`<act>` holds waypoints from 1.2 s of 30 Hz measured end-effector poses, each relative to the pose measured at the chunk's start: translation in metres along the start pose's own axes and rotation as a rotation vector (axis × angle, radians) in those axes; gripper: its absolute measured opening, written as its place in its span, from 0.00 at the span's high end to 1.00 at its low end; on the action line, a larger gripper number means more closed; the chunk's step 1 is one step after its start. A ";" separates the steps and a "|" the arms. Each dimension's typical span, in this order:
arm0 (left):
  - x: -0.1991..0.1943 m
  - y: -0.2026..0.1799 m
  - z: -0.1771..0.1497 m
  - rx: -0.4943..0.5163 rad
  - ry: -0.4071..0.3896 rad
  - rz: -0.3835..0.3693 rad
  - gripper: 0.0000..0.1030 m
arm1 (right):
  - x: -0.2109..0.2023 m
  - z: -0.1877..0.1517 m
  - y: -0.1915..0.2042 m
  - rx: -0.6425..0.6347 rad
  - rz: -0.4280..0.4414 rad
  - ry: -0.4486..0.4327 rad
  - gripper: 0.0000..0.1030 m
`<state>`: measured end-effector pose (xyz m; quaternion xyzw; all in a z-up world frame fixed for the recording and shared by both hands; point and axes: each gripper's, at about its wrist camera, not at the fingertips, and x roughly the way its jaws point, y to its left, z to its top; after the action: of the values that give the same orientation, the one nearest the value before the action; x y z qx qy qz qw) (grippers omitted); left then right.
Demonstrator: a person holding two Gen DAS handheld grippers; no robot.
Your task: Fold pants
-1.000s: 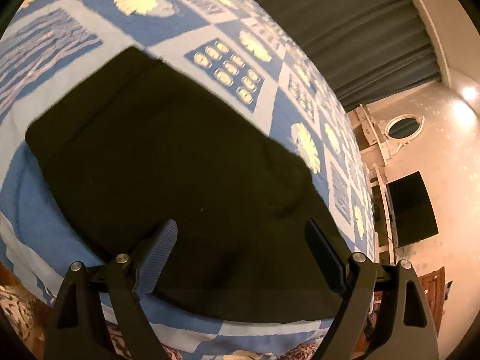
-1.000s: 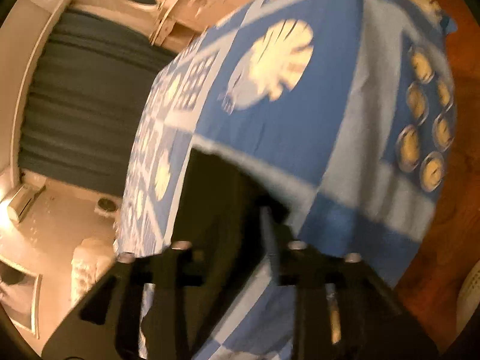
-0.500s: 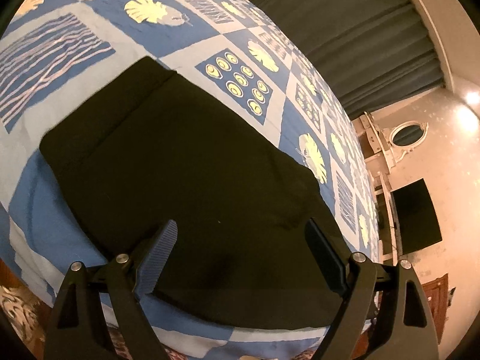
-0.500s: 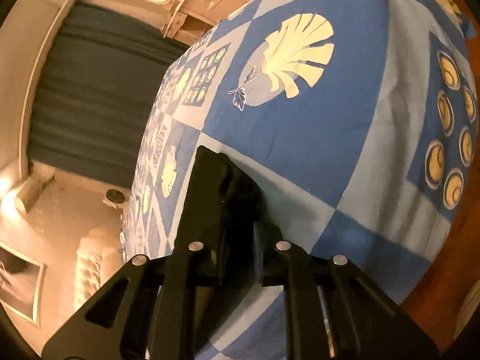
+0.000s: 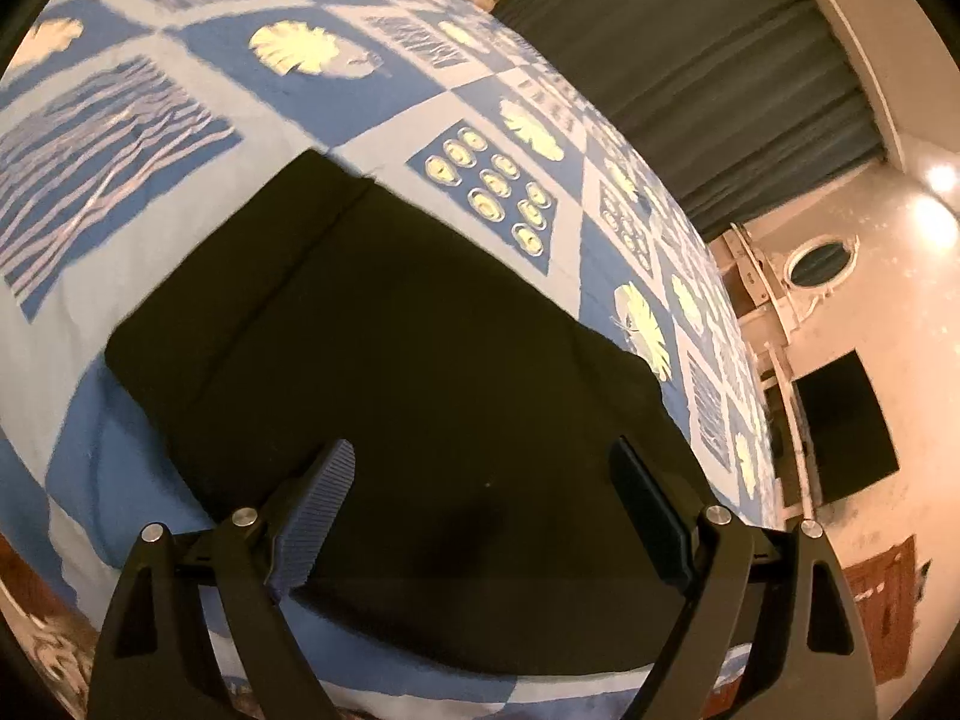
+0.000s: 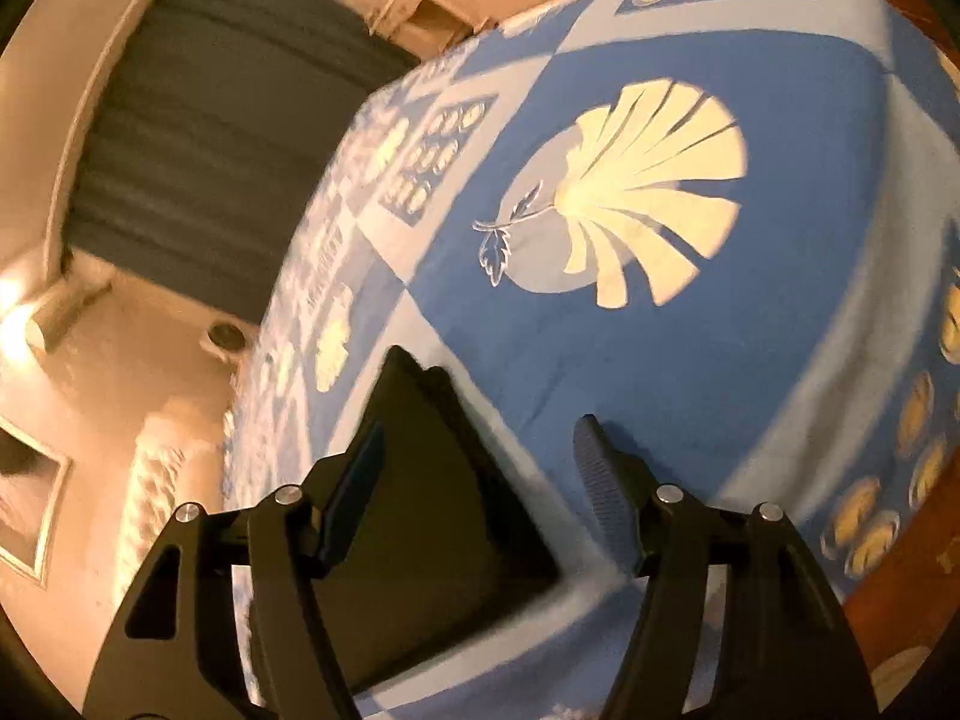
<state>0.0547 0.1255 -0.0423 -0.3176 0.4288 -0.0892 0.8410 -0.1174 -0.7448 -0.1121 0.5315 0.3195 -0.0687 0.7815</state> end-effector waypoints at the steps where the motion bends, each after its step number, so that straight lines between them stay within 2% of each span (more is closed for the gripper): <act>1: 0.000 -0.001 0.001 0.014 -0.002 0.003 0.17 | 0.005 0.002 0.001 0.001 0.012 0.035 0.37; 3: 0.001 -0.002 0.001 0.039 0.000 0.004 0.17 | 0.010 0.001 0.007 -0.028 0.022 0.061 0.31; 5: 0.005 0.001 0.001 0.038 0.019 -0.003 0.17 | 0.018 -0.004 0.015 -0.050 0.055 0.134 0.30; 8: 0.013 0.008 0.001 0.026 0.049 -0.021 0.15 | 0.026 -0.013 0.028 -0.128 0.006 0.192 0.32; 10: 0.013 0.011 0.001 0.011 0.048 -0.037 0.14 | 0.028 -0.016 0.029 -0.116 -0.033 0.200 0.50; 11: 0.013 0.012 0.002 0.004 0.049 -0.046 0.13 | 0.028 -0.017 0.029 -0.113 -0.057 0.203 0.70; 12: 0.014 0.014 0.001 -0.002 0.048 -0.063 0.11 | 0.029 -0.019 0.027 -0.105 -0.063 0.207 0.73; 16: 0.015 0.015 -0.002 0.023 0.055 -0.070 0.11 | 0.021 -0.026 0.030 -0.081 -0.065 0.173 0.77; 20: 0.017 0.007 -0.005 0.074 0.066 -0.038 0.11 | 0.018 -0.028 0.048 -0.053 -0.019 0.143 0.77; 30: 0.017 0.015 0.000 0.017 0.075 -0.063 0.11 | 0.005 -0.048 0.154 -0.143 0.115 0.122 0.77; 36: 0.020 0.009 0.001 0.040 0.092 -0.031 0.11 | 0.016 -0.076 0.219 -0.223 0.182 0.146 0.77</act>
<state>0.0668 0.1245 -0.0612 -0.3030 0.4602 -0.1253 0.8250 -0.0389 -0.5809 0.0334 0.4718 0.3315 0.0771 0.8134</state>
